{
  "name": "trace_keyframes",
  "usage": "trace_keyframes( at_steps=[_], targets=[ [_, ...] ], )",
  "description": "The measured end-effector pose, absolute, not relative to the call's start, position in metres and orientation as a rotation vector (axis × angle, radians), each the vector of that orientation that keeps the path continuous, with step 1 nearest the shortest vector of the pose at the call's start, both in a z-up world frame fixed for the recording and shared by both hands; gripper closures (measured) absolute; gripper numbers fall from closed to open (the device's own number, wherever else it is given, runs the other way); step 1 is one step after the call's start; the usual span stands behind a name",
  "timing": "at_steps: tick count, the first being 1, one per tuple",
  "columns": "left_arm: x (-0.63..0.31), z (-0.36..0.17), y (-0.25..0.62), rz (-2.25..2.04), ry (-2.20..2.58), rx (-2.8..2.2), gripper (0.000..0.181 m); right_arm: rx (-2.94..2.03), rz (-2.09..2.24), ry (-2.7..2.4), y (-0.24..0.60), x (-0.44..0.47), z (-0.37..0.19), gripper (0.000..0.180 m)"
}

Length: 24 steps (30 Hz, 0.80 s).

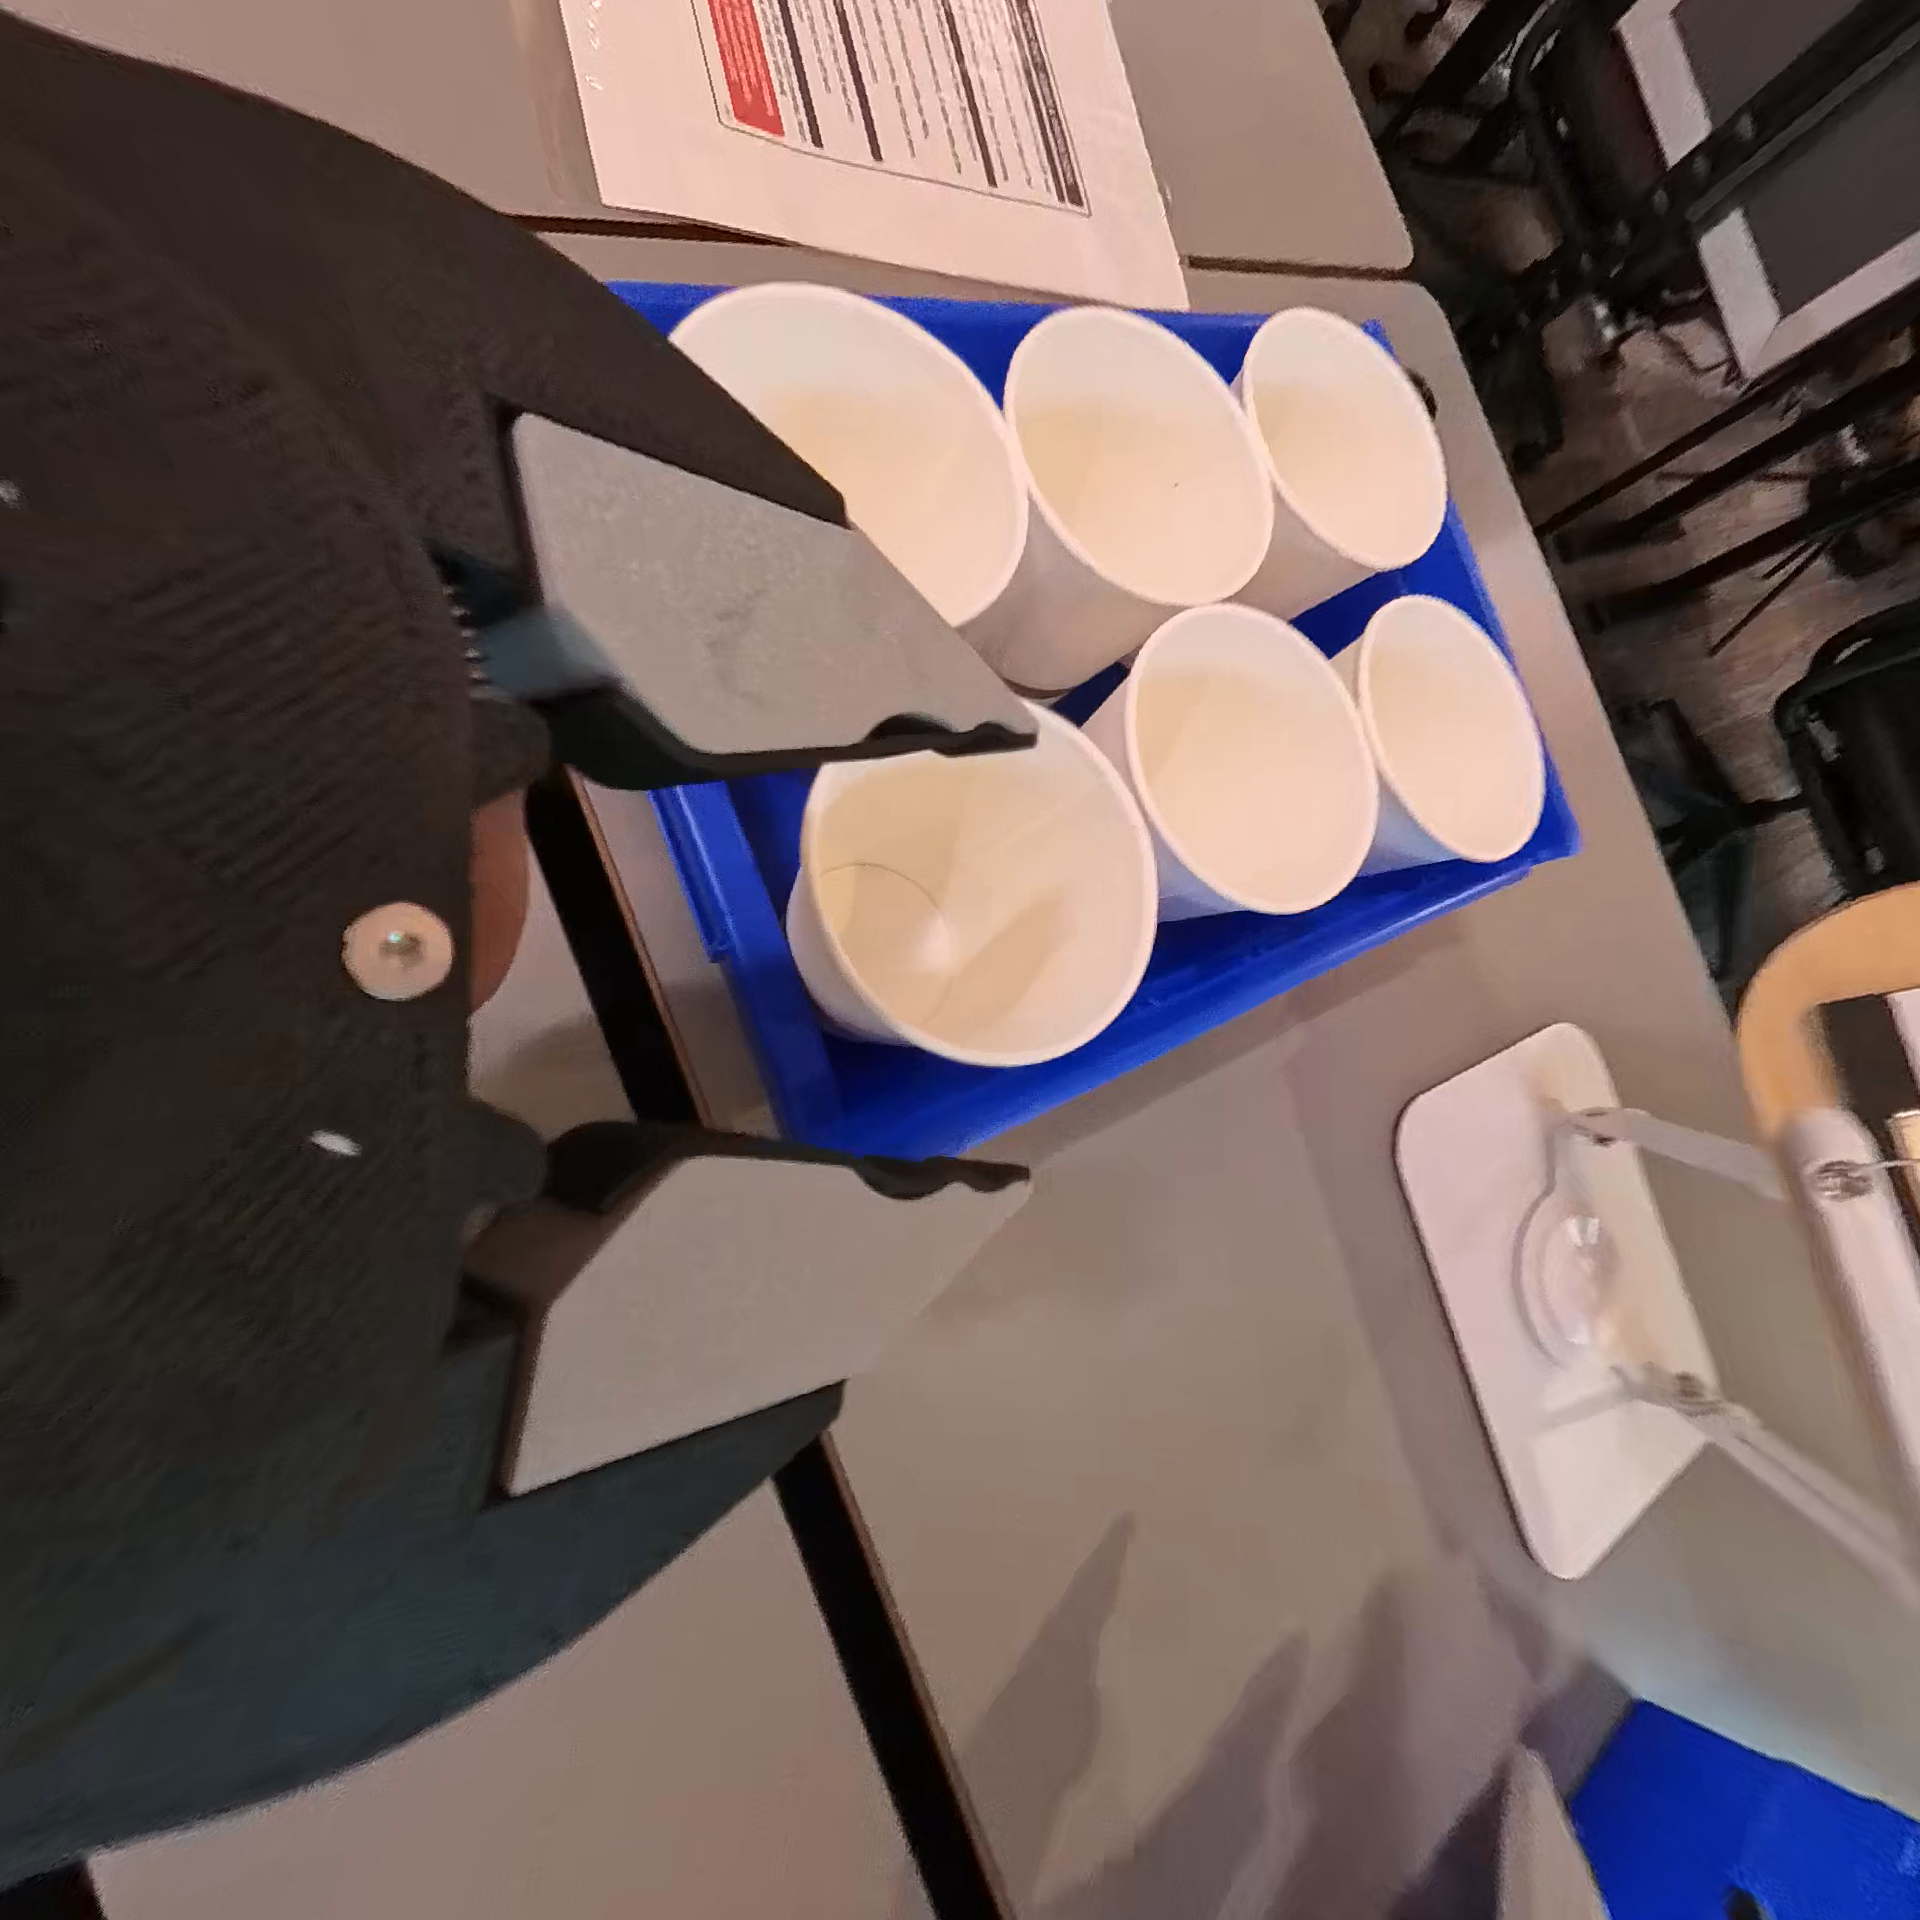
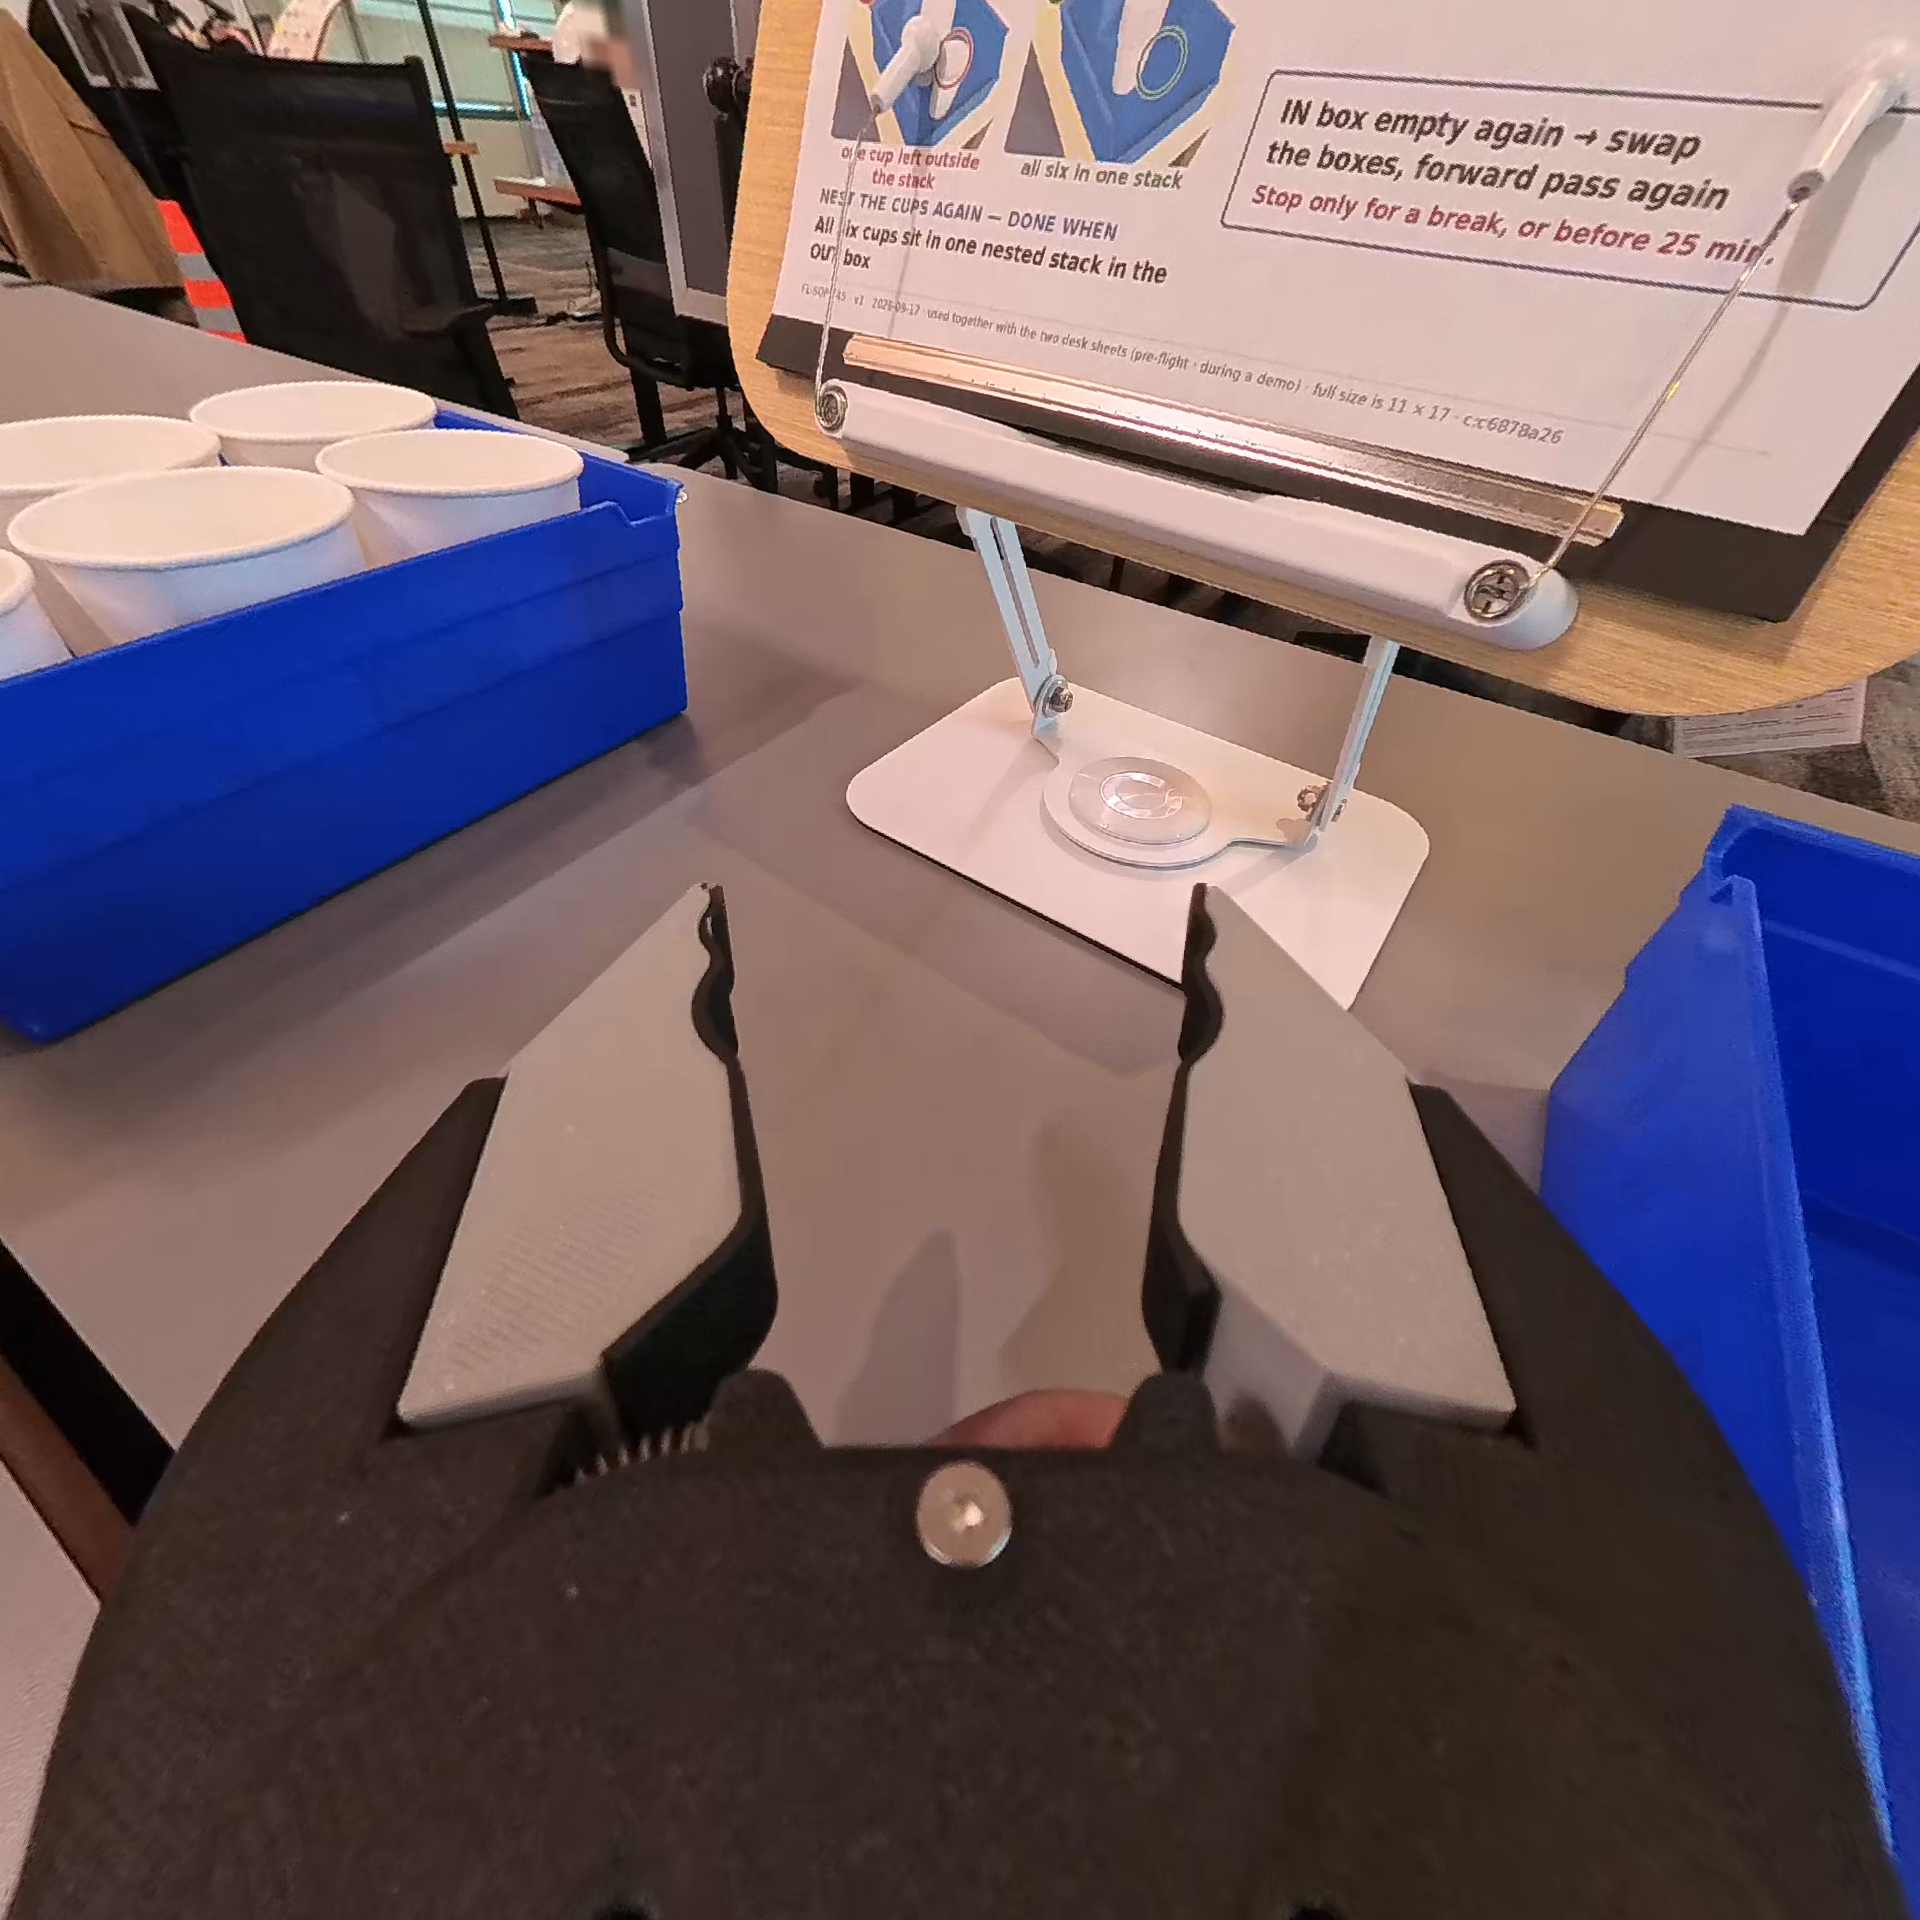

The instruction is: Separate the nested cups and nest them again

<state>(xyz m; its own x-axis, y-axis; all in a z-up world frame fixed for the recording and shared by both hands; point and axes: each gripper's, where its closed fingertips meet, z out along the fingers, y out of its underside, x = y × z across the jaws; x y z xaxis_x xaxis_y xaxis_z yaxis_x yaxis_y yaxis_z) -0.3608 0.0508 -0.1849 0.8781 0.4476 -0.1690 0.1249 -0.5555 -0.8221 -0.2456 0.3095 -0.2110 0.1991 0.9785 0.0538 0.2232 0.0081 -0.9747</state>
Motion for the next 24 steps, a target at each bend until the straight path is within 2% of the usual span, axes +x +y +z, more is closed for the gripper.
trace_keyframes(
  at_steps=[17, 22, 24],
  targets=[
    [-0.378, -0.228, 0.05, 0.497, -0.372, -2.288, 0.11, -1.435, 0.928, -1.223, 0.31, -0.245, -0.209, 0.095],
    [-0.384, -0.228, 0.052, 0.489, -0.393, -2.264, 0.118, -1.437, 0.937, -1.218, 0.311, -0.245, -0.208, 0.095],
    [-0.384, -0.227, 0.053, 0.484, -0.386, -2.255, 0.131, -1.438, 0.937, -1.22, 0.311, -0.245, -0.208, 0.096]
  ],
)
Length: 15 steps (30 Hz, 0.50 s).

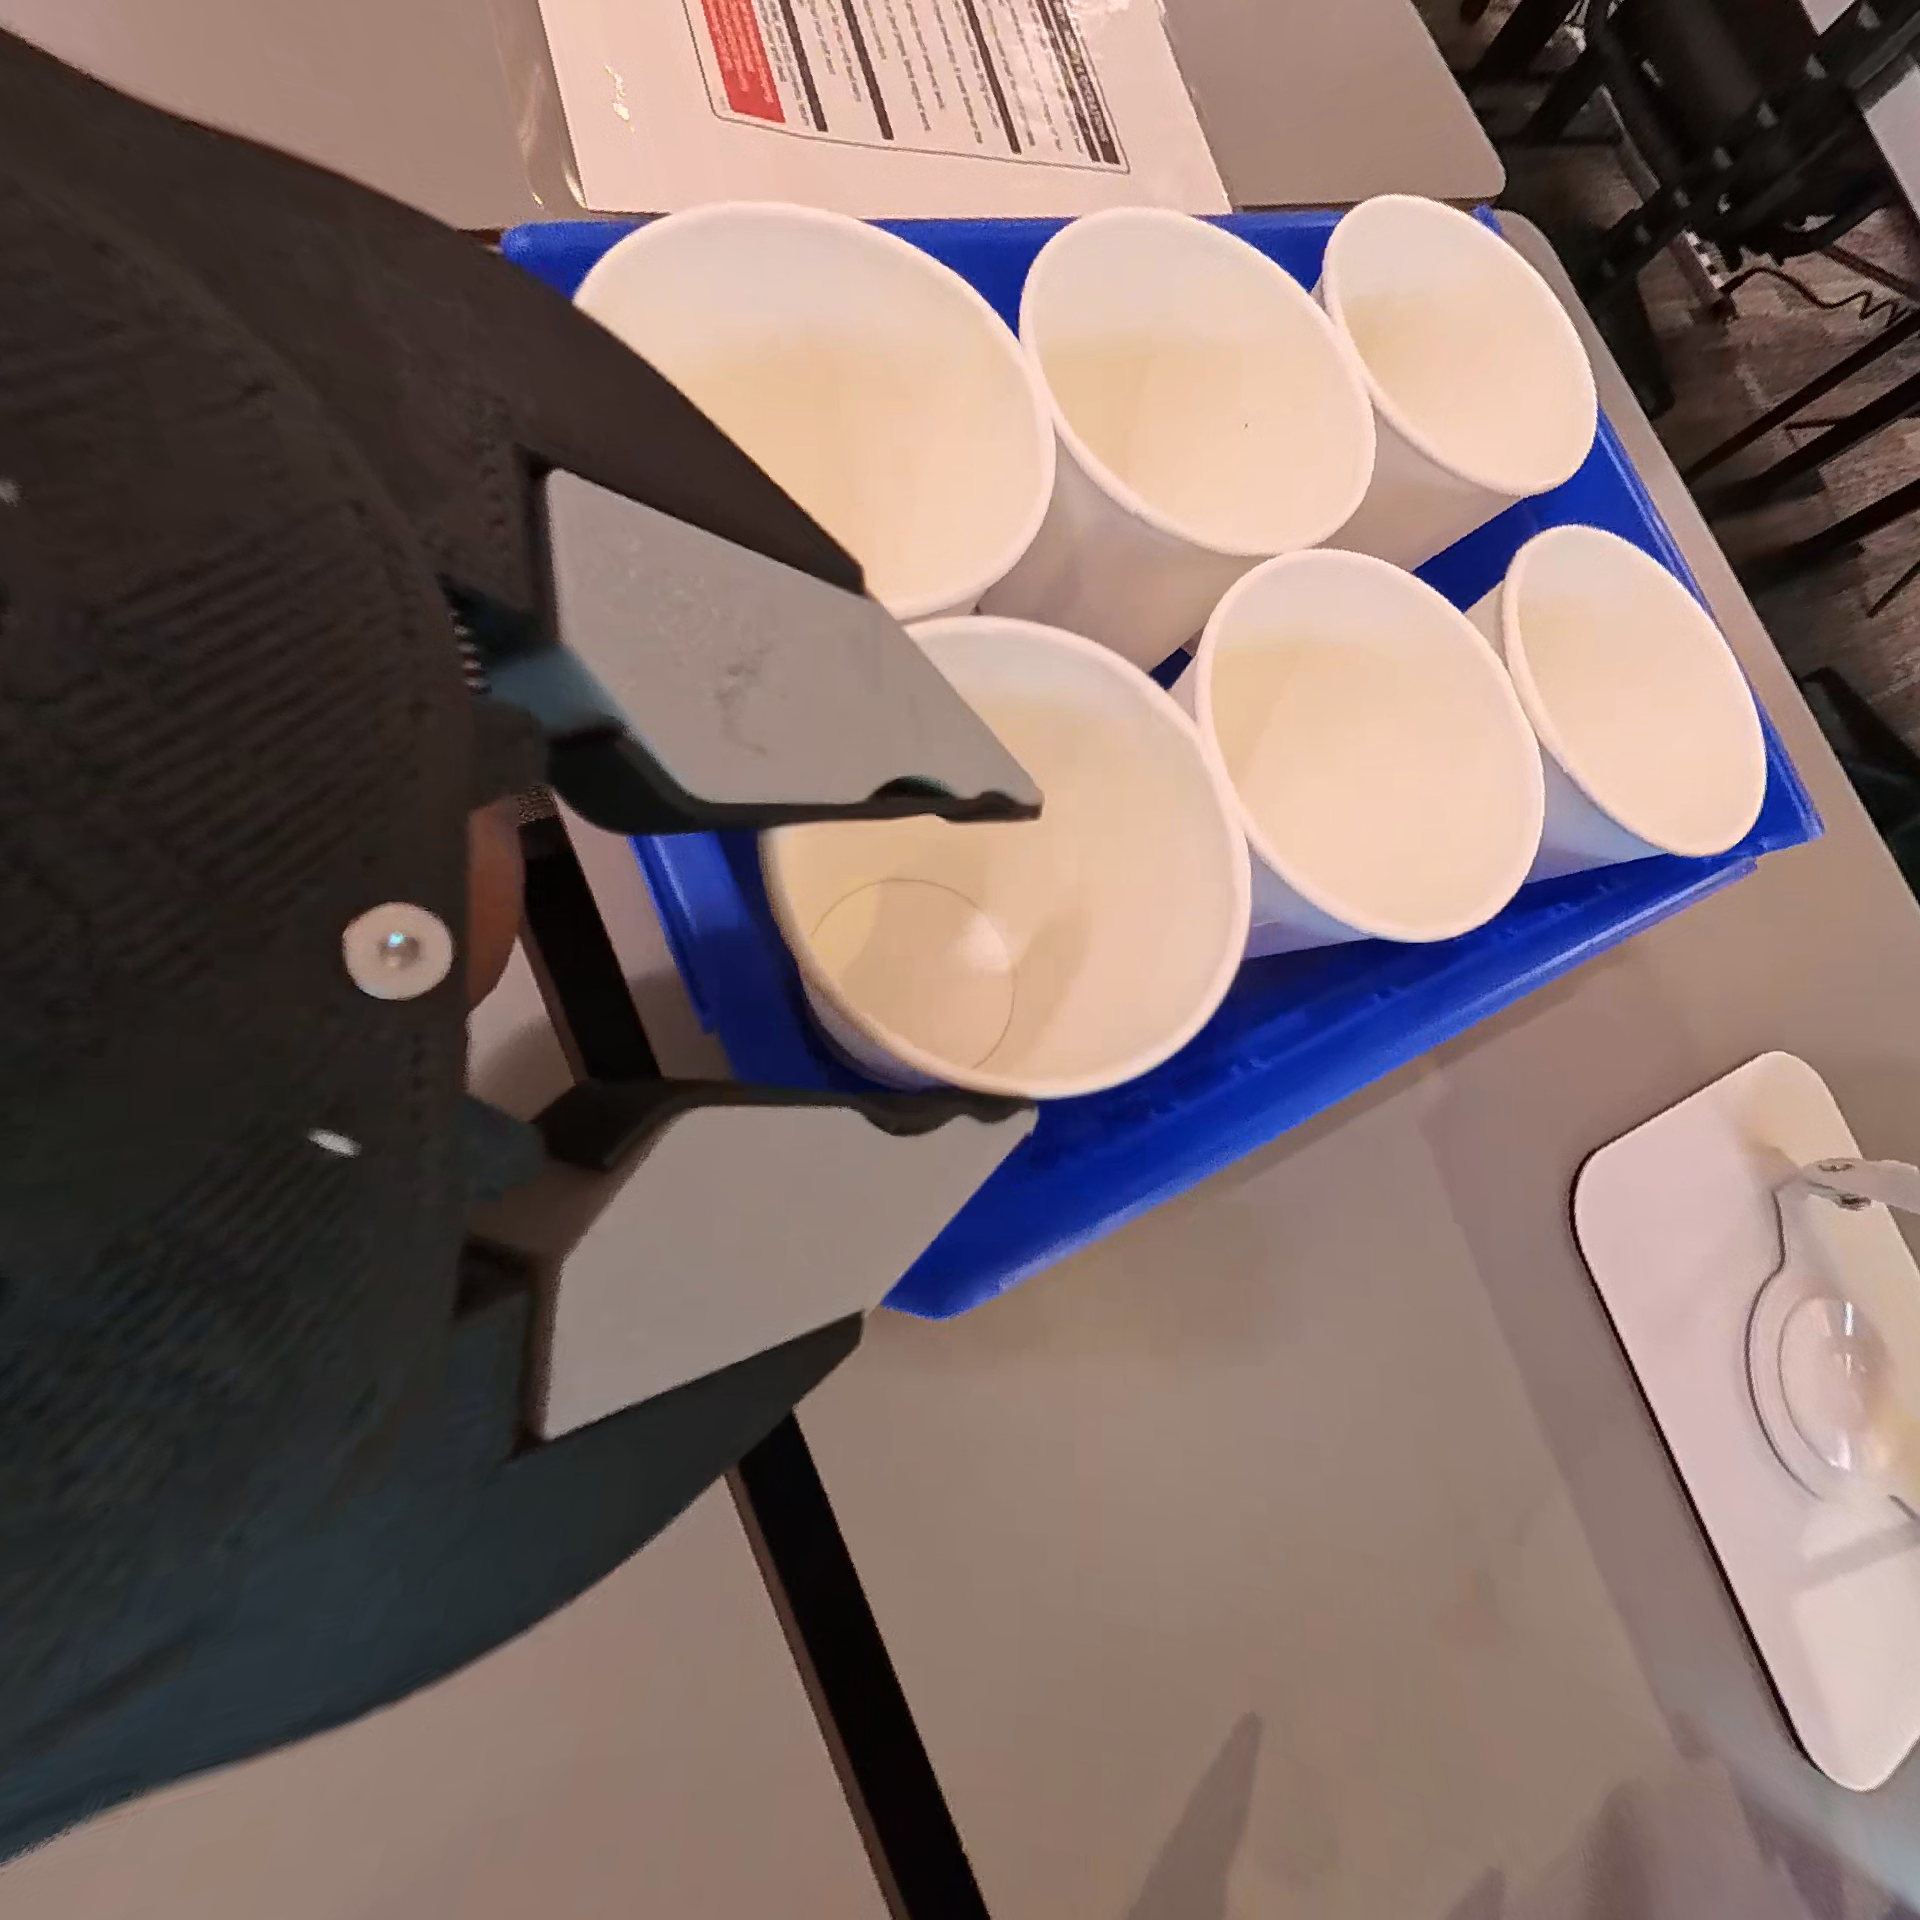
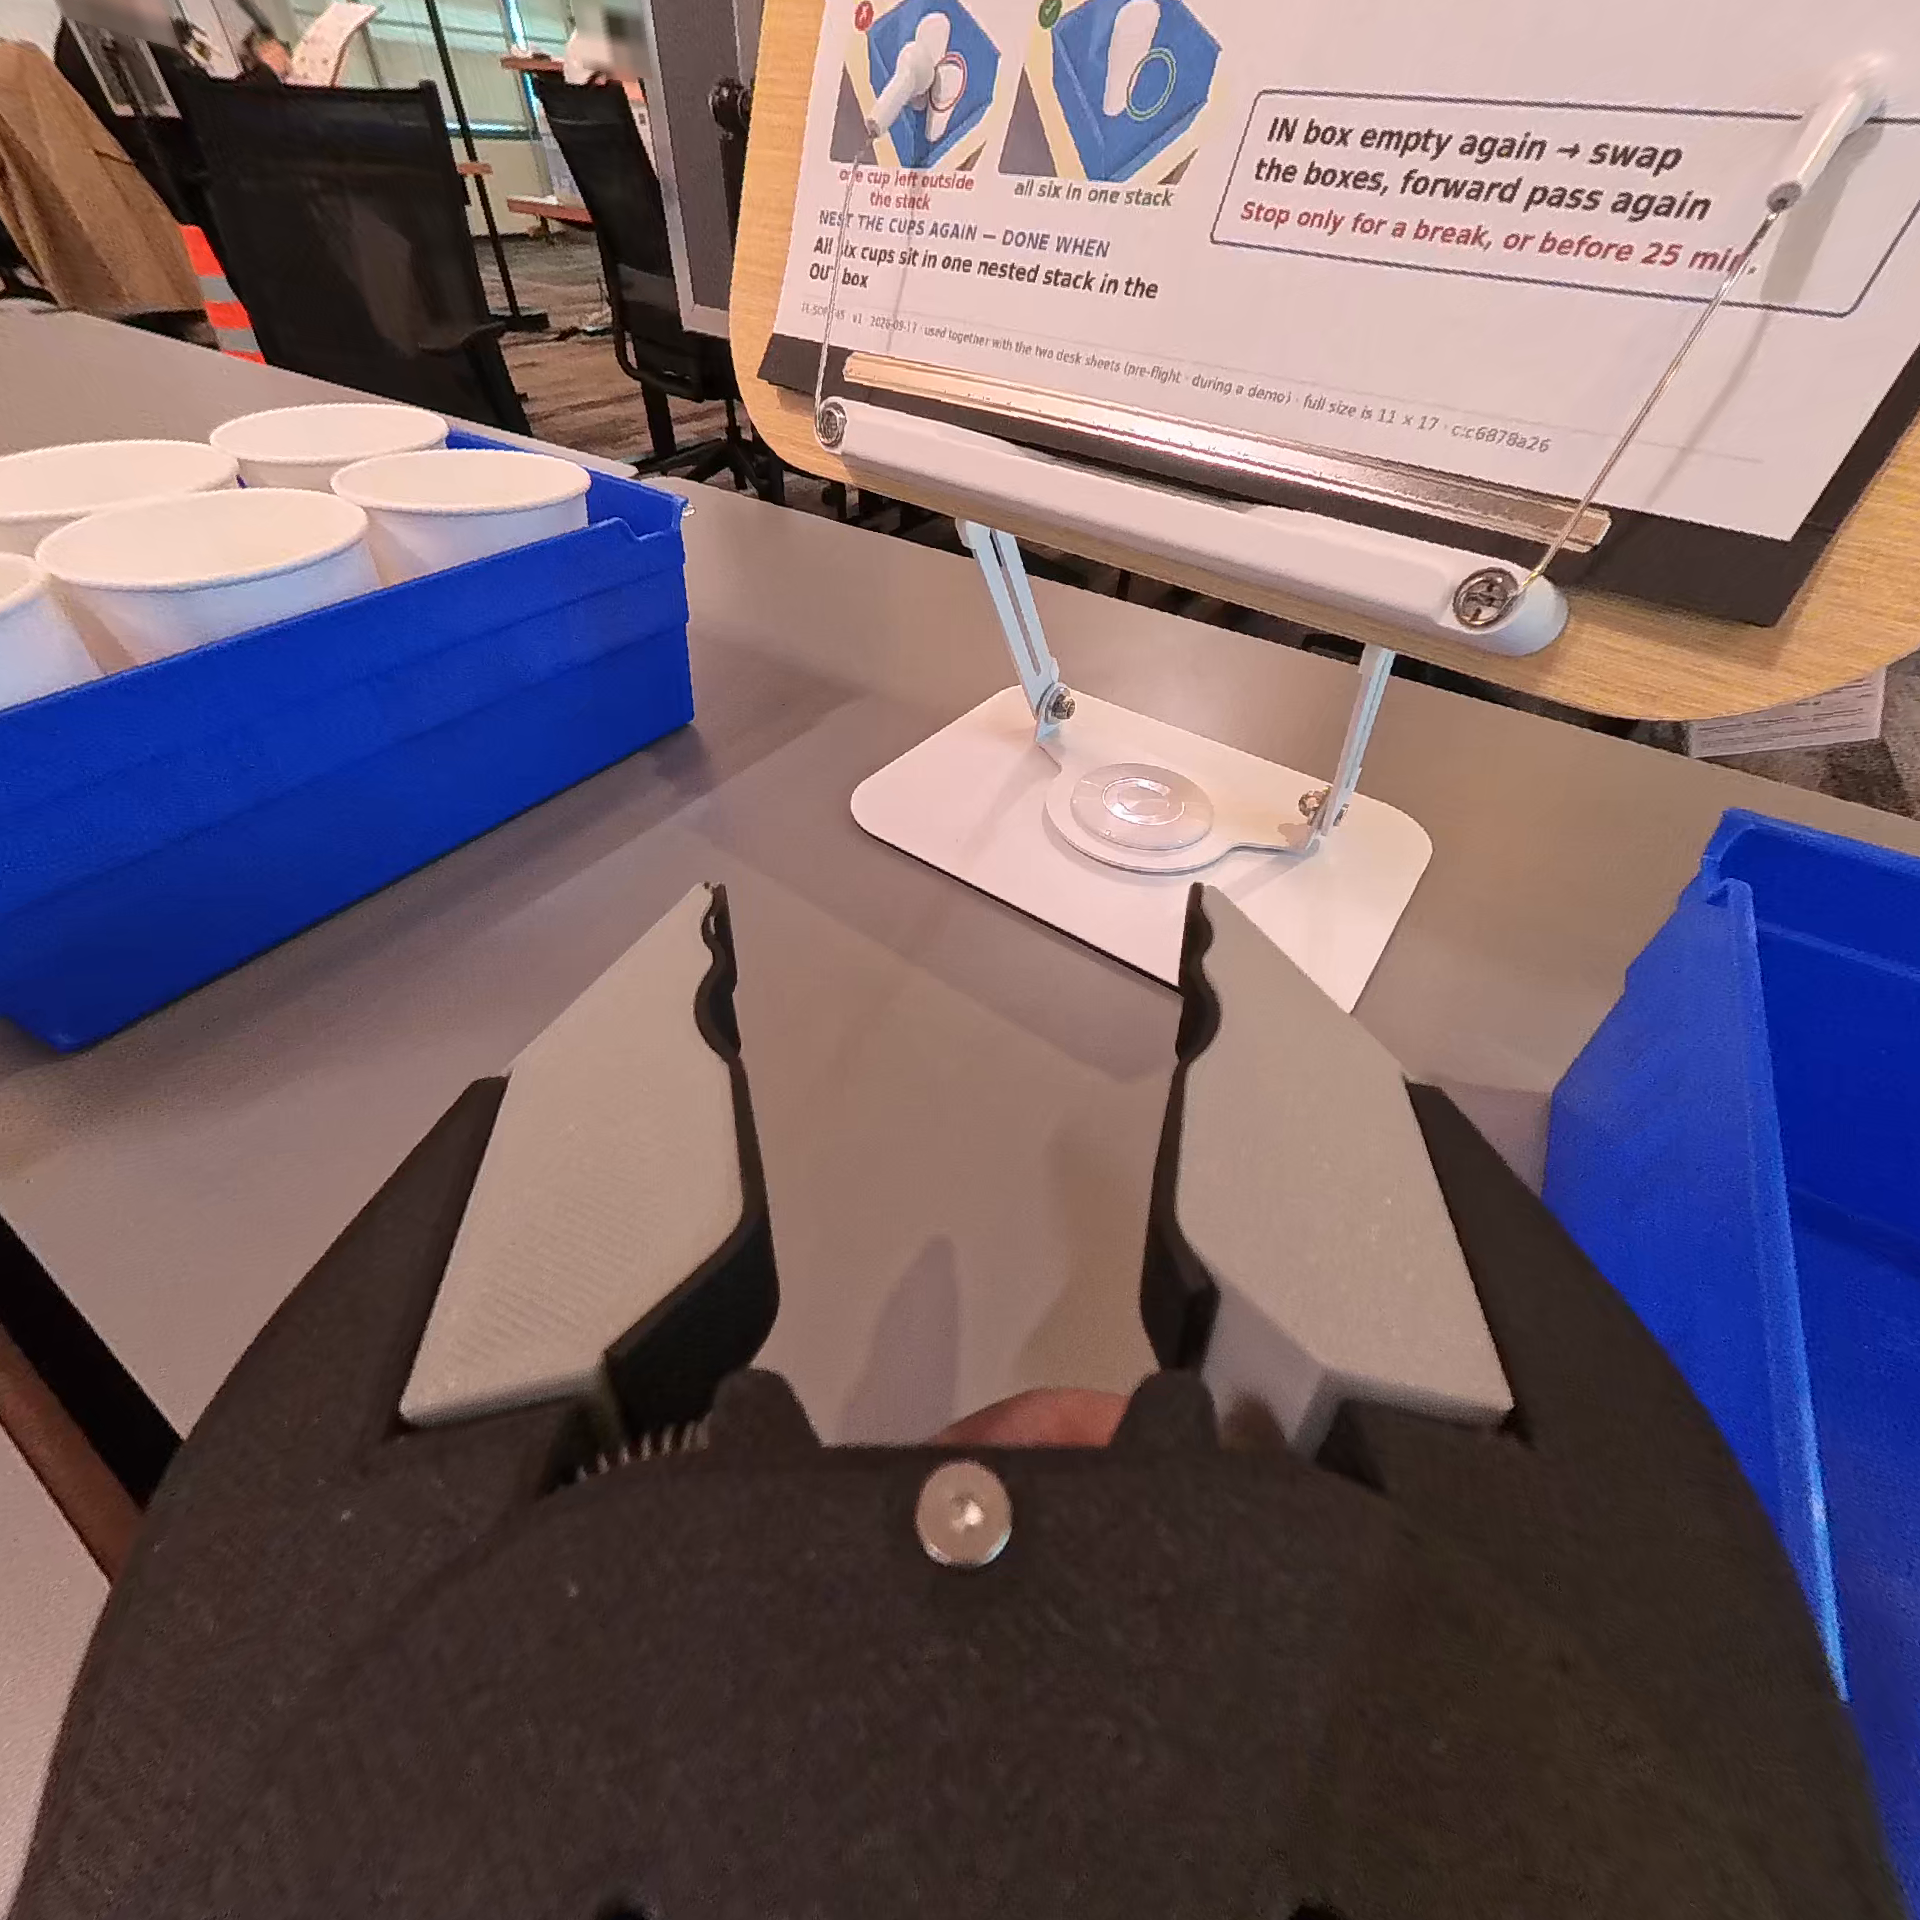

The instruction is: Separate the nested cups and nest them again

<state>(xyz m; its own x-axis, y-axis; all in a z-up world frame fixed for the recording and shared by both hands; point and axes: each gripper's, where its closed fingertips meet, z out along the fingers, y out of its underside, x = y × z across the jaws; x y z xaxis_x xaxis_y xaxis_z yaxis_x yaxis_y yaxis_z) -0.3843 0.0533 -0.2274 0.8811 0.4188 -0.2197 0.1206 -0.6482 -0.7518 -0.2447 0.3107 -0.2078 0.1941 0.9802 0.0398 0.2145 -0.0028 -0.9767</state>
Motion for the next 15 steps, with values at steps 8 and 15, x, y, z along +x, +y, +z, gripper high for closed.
trace_keyframes(
  at_steps=[8, 15],
  targets=[
    [-0.3786, -0.2241, 0.0559, 0.46, -0.333, -2.255, 0.18, -1.436, 0.942, -1.218, 0.3107, -0.2442, -0.2064, 0.096],
    [-0.377, -0.2275, 0.0568, 0.455, -0.322, -2.27, 0.181, -1.435, 0.947, -1.217, 0.3107, -0.2438, -0.2054, 0.097]
  ],
)
